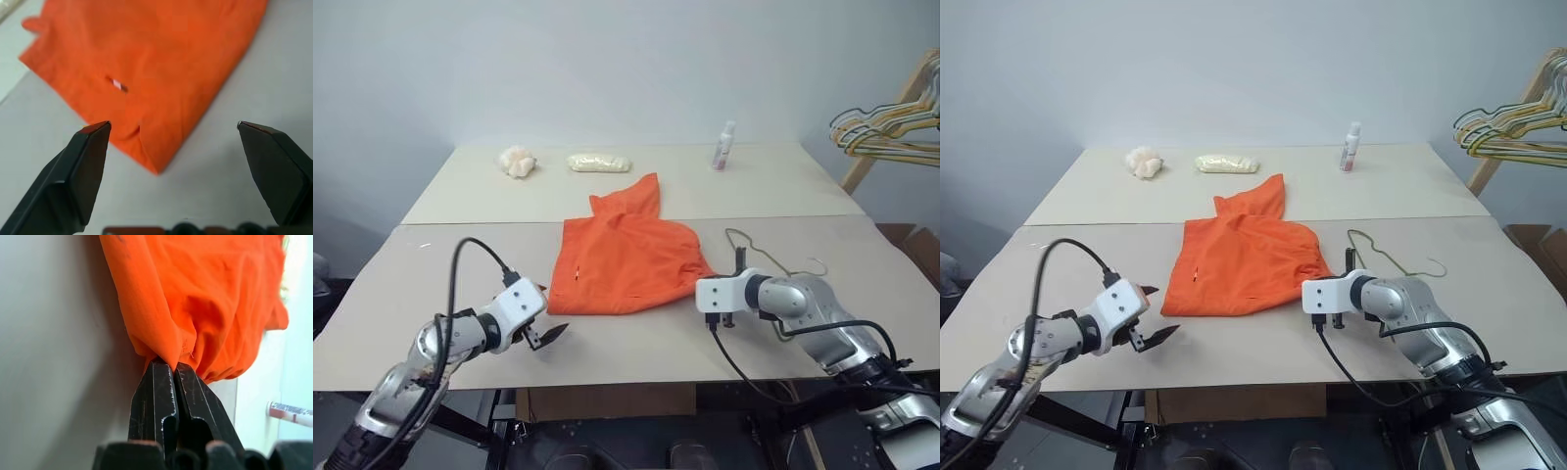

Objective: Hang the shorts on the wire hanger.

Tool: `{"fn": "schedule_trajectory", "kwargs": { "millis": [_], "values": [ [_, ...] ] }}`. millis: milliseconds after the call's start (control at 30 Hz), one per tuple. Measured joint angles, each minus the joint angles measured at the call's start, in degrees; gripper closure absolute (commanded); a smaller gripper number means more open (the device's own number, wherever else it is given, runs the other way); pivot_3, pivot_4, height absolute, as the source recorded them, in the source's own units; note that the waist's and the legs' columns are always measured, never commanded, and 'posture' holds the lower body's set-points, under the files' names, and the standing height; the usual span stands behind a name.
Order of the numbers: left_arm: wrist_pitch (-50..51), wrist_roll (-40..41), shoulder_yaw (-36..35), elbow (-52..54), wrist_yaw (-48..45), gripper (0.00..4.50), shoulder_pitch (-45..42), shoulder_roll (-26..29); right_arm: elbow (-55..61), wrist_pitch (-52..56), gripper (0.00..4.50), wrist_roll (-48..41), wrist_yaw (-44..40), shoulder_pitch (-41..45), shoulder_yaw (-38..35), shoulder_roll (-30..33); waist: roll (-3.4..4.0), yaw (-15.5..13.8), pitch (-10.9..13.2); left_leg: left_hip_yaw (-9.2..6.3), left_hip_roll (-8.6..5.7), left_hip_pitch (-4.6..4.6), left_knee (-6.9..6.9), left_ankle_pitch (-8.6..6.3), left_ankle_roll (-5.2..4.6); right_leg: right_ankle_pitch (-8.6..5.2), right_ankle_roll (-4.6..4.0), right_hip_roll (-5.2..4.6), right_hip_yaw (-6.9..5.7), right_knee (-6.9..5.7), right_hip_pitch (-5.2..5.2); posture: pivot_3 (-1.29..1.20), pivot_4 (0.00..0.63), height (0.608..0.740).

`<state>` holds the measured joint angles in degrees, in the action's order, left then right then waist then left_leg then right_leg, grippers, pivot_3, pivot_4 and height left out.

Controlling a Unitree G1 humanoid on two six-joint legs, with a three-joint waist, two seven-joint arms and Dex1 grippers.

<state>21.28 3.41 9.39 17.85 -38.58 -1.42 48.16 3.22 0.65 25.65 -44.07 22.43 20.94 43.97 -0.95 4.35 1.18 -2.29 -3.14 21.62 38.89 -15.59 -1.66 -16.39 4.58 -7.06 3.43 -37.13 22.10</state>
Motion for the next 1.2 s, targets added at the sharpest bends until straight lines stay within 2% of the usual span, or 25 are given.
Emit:
{"fn": "schedule_trajectory", "kwargs": {
  "millis": [100,200,267,367,667,700,833,967,1100,1200],
  "values": [
    [-4.98,-4.91,3.01,-4.63,-0.12,0.0,-2.5,-0.3,0.41,0.16,4.46,-0.01,-0.79,-0.68,-0.32,0.07,0.01,-0.12,-0.01,-0.03,0.0,-0.01,0.02,0.0,0.0,0.0,0.0,-0.03,-0.04,0.0,-0.02,-0.18,0.0,0.74],
    [-7.84,-8.87,4.97,-9.51,1.02,0.0,-6.75,-3.43,1.63,0.31,4.46,-0.01,-0.94,-0.86,-1.1,0.06,0.13,-0.21,-0.1,-0.02,-0.02,-0.08,0.02,0.0,0.0,0.01,0.01,-0.05,-0.04,-0.02,-0.07,-0.19,0.0,0.74],
    [-8.83,-10.72,6.04,-12.33,1.2,0.39,-9.4,-5.09,2.07,0.46,4.5,-0.02,-1.05,-1.0,-1.64,0.09,0.13,-0.11,-0.12,-0.02,-0.02,-0.09,0.01,0.0,0.0,0.01,0.01,-0.04,-0.04,-0.03,-0.09,-0.19,0.0,0.74],
    [-10.38,-12.56,7.27,-15.42,1.02,1.25,-11.5,-6.34,2.85,0.63,4.5,-0.02,-1.63,-1.54,-1.74,0.08,0.13,0.28,-0.14,-0.02,-0.02,-0.08,0.01,0.0,-0.01,0.01,0.02,-0.04,-0.03,-0.05,-0.1,-0.19,0.0,0.74],
    [-11.54,-14.53,8.18,-23.51,-0.35,4.25,-16.17,-10.76,4.29,0.8,4.5,-0.32,-2.27,-1.73,-2.24,0.07,0.15,1.91,-0.17,-0.08,-0.01,-0.24,0.02,0.0,-0.01,0.01,0.03,-0.03,-0.05,-0.06,-0.51,-0.2,0.0,0.74],
    [-11.53,-14.44,8.11,-23.82,-0.66,4.45,-16.28,-10.76,4.47,0.79,4.5,-0.64,-2.35,-1.75,-2.34,0.07,0.15,2.18,-0.17,-0.09,-0.02,-0.23,0.01,0.0,-0.01,0.01,0.03,-0.03,-0.06,-0.05,-0.51,-0.2,0.0,0.74],
    [-11.33,-8.75,5.42,-23.07,-7.3,4.45,-15.64,-9.34,4.76,-0.79,4.5,-2.92,-3.28,-2.65,-3.45,0.46,0.13,3.09,-0.16,-0.13,0.0,-0.14,0.02,0.0,-0.01,0.01,0.03,-0.04,-0.07,-0.05,-0.43,-0.2,0.002,0.74],
    [-9.14,0.62,0.64,-14.56,-20.0,4.45,-11.64,-0.08,5.11,-9.13,4.5,-9.41,-5.98,-3.76,-5.4,4.18,0.14,4.91,-0.15,-0.17,0.03,0.34,0.02,0.01,0.0,0.01,0.03,-0.04,-0.05,-0.14,0.06,-0.19,0.007,0.74],
    [-1.5,8.79,-5.66,-2.12,-28.27,4.45,-6.77,9.65,5.8,-16.94,4.5,-17.54,-10.31,-5.43,-7.81,7.48,0.15,6.05,-0.13,-0.22,0.04,0.3,0.02,0.0,-0.02,0.01,0.04,-0.05,-0.07,-0.09,-0.03,-0.17,0.011,0.74],
    [2.78,12.88,-9.21,3.57,-29.6,4.45,-5.17,11.76,5.07,-18.6,4.5,-20.33,-11.57,-5.01,-8.98,8.1,0.2,5.84,-0.05,-0.24,0.08,-0.16,0.0,-0.01,-0.03,0.0,0.04,-0.03,-0.07,-0.08,-0.43,-0.16,0.01,0.74]
  ]
}}
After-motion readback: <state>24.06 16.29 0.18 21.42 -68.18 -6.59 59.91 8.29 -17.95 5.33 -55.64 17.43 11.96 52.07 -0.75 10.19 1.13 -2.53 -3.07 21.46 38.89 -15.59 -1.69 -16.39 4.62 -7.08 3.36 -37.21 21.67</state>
